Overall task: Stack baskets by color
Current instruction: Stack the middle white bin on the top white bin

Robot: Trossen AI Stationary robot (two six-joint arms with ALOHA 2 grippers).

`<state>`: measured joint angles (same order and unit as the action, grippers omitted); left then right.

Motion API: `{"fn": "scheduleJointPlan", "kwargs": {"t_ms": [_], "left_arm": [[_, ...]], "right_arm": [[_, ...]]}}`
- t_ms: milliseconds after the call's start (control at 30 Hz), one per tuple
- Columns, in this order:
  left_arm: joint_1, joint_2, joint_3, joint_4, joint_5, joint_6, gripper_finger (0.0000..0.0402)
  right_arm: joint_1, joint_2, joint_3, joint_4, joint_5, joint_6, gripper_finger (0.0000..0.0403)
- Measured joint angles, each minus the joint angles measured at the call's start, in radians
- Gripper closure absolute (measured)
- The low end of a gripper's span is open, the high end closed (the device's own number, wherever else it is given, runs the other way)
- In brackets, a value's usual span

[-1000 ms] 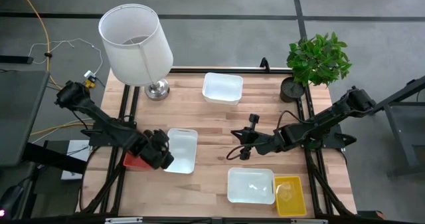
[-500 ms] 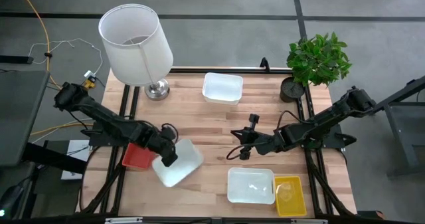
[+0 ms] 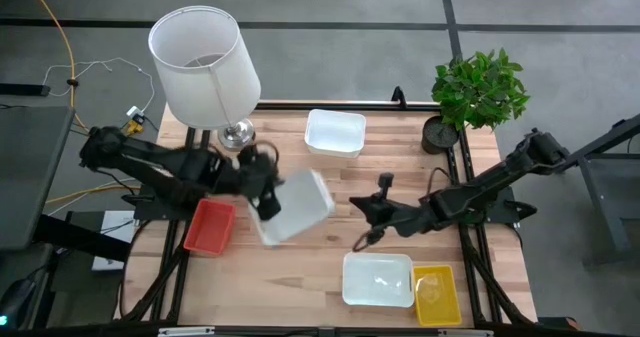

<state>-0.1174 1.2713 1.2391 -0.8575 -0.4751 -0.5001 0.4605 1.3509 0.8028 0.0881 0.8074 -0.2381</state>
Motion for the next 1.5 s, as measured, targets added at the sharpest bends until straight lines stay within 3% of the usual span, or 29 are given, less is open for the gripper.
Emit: {"fn": "scheduleJointPlan", "kwargs": {"t_ms": [200, 400, 567, 733, 1000, 1200, 1500], "left_arm": [[0.172, 0.048, 0.071, 0.044, -0.043, 0.269, 0.0401], [0.323, 0.22, 0.144, 0.199, -0.001, 0.554, 0.0401], [0.417, 0.398, 0.297, 0.312, 0.038, 0.765, 0.0401], [0.496, 0.565, 0.486, 0.307, 0.023, 0.981, 0.0401], [0.581, 0.713, 0.602, 0.307, 0.014, 1.168, 0.0401], [0.598, 0.747, 0.602, 0.308, 0.01, 1.307, 0.0401], [0.651, 0.747, 0.602, 0.341, 0.046, 1.368, 0.0401]], "right_arm": [[0.095, -0.145, 0.0, -0.134, 0.049, 0.031, 0.0402], [0.132, -0.238, 0.0, -0.214, 0.051, 0.08, 0.0403], [0.127, -0.248, 0.0, -0.241, 0.036, 0.075, 0.0403], [0.108, -0.246, 0.0, -0.282, 0.009, 0.081, 0.0403], [0.102, -0.246, 0.0, -0.323, 0.004, 0.081, 0.0403], [0.102, -0.245, 0.0, -0.337, 0.004, 0.081, 0.0403], [0.102, -0.245, 0.0, -0.339, 0.004, 0.083, 0.0403]]}}
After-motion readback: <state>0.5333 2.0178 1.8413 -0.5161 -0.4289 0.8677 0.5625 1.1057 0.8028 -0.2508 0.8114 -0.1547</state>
